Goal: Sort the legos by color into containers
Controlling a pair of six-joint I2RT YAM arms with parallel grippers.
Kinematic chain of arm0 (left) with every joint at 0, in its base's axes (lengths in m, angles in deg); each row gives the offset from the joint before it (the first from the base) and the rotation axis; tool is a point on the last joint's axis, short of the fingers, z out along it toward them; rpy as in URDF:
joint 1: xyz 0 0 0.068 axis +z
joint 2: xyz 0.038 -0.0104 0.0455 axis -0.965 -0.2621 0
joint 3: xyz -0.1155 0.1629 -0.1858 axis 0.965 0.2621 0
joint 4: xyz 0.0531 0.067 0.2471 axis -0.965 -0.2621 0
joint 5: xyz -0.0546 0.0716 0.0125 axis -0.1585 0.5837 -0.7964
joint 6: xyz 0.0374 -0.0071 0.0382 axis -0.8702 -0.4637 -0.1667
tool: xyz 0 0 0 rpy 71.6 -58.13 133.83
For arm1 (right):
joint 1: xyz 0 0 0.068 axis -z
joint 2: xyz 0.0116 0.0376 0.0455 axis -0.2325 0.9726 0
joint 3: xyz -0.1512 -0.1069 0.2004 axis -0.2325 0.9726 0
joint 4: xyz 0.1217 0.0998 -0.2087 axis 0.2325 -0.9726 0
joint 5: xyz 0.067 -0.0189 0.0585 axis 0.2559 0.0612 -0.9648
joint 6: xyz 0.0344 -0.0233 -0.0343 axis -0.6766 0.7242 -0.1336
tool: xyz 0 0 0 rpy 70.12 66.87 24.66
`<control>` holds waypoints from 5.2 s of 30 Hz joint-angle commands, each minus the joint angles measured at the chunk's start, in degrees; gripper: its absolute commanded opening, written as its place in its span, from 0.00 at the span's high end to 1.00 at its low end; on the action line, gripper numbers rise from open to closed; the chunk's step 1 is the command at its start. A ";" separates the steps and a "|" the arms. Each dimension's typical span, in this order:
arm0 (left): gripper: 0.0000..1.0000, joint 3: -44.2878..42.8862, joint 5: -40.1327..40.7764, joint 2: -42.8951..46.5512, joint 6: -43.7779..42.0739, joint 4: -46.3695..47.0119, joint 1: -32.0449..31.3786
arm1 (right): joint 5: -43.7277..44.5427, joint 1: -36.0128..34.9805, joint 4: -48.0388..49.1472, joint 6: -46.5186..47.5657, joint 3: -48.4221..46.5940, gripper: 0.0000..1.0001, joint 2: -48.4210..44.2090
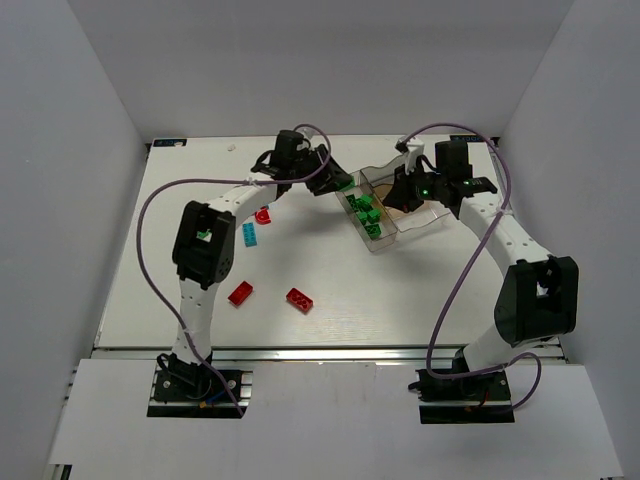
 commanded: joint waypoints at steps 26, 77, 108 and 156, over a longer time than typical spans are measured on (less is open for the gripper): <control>0.49 -19.02 11.12 -2.00 -1.72 -10.62 -1.12 | -10.79 0.80 -2.33 7.82 0.17 0.53 -0.50; 0.41 13.43 38.57 7.53 -21.43 -33.48 33.26 | -5.70 -5.79 -8.67 13.21 -1.85 0.41 4.51; 0.89 13.28 -5.29 18.00 -6.84 0.10 8.22 | 5.37 2.64 0.74 -3.50 -1.77 1.00 0.73; 0.30 32.65 37.77 55.13 -12.03 -27.22 2.76 | 1.83 -32.11 -4.81 16.75 6.50 0.58 1.51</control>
